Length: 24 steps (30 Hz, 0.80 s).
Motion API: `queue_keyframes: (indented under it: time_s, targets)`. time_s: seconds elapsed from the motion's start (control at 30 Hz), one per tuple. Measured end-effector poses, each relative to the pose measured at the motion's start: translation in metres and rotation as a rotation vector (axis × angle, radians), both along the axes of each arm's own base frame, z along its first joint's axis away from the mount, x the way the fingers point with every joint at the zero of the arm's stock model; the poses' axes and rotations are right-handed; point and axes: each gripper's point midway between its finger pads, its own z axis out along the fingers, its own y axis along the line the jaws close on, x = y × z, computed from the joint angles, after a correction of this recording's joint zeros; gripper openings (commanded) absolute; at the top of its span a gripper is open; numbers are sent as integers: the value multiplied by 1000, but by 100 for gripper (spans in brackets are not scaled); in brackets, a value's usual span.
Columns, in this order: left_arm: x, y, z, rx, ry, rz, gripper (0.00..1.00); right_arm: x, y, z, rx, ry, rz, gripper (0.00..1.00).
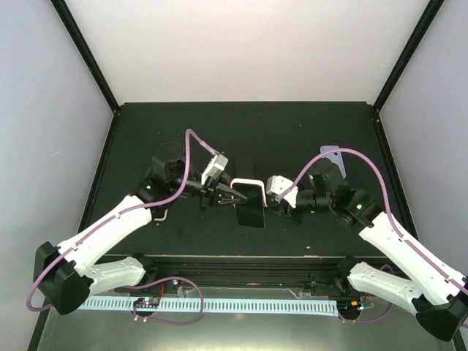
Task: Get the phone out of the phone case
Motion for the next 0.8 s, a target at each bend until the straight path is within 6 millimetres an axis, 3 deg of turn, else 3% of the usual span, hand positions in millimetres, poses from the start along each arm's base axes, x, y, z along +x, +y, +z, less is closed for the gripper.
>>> queue_keyframes:
  time_s: [0.2,0.43,0.63,0.8]
  targets:
    - [3,-1,0,-2,-11,19,2,14,0,1,4,0,-73,36]
    - [3,1,4,-2,-32,32,2,4,3,4,19,78,-32,47]
    - [6,3,13,-16,-55,48,2,-9,17,32,101,143,55,48]
    - [7,2,14,-21,-62,55,2,0,21,46,126,184,6,48]
